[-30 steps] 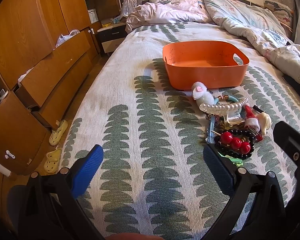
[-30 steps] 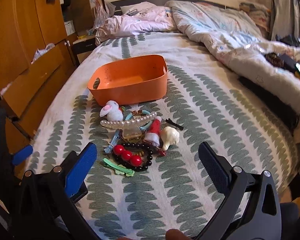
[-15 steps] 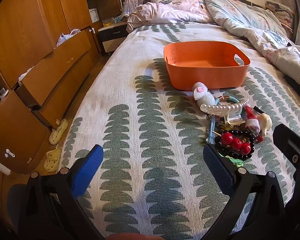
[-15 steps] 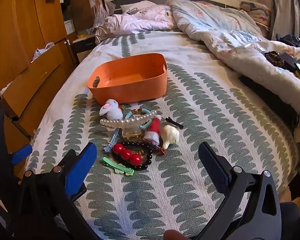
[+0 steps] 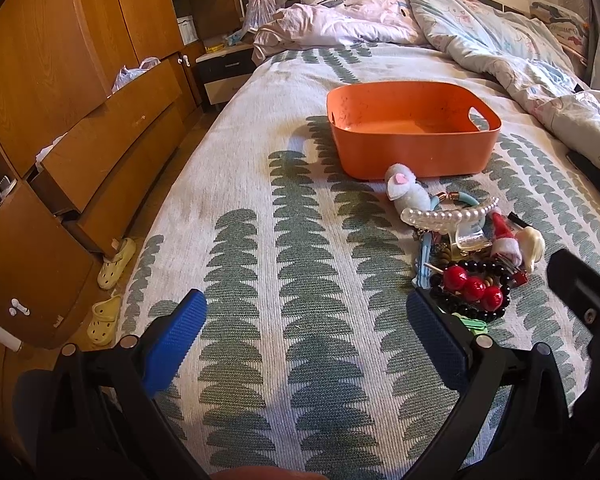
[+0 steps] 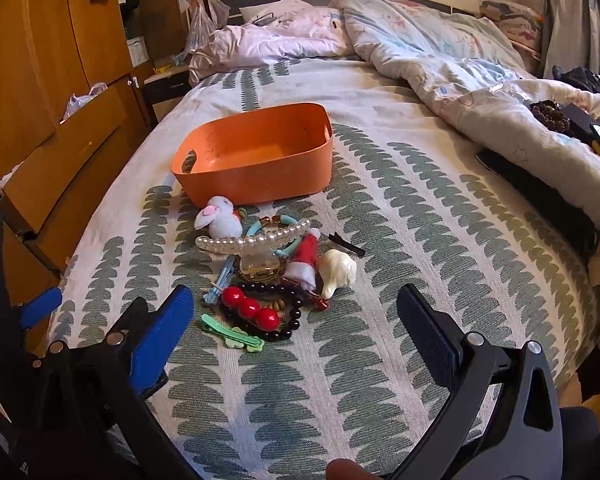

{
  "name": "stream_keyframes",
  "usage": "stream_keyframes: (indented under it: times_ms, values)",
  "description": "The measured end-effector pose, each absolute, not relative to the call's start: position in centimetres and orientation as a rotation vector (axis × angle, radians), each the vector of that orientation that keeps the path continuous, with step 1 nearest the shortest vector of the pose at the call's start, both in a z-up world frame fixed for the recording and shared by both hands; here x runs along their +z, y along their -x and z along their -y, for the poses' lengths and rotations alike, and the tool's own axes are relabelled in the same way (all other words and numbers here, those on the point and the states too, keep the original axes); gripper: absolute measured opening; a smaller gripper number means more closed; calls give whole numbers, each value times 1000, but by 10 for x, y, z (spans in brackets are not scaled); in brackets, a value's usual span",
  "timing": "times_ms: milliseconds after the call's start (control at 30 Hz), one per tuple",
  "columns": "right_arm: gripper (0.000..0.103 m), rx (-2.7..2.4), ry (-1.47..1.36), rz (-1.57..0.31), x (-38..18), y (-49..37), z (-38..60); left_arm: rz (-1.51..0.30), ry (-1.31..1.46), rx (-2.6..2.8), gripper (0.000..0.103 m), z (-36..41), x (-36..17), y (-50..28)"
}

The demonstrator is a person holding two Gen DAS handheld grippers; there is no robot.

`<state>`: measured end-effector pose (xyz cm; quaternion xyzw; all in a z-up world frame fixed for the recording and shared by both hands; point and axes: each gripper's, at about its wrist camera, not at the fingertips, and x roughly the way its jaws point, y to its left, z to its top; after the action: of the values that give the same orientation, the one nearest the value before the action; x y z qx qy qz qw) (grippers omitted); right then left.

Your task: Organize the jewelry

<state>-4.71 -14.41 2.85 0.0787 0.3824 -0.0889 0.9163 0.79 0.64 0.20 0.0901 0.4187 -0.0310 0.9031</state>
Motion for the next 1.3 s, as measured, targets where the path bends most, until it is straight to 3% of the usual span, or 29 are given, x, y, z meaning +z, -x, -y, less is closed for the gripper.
stream_keyframes:
  times_ms: [633,1133,1300]
  values:
    - [100,-18,-74,-986,10,-19,176,-917,-213,-74,99,-15,-5,-39]
    - [100,-56,-106,-984,-1,-6,198,-946,-186,-146,99,0,-7,-49]
    - [87,-34,-105,-1016,-9,-9,194,-918,-196,-162,99,7,-2,-50]
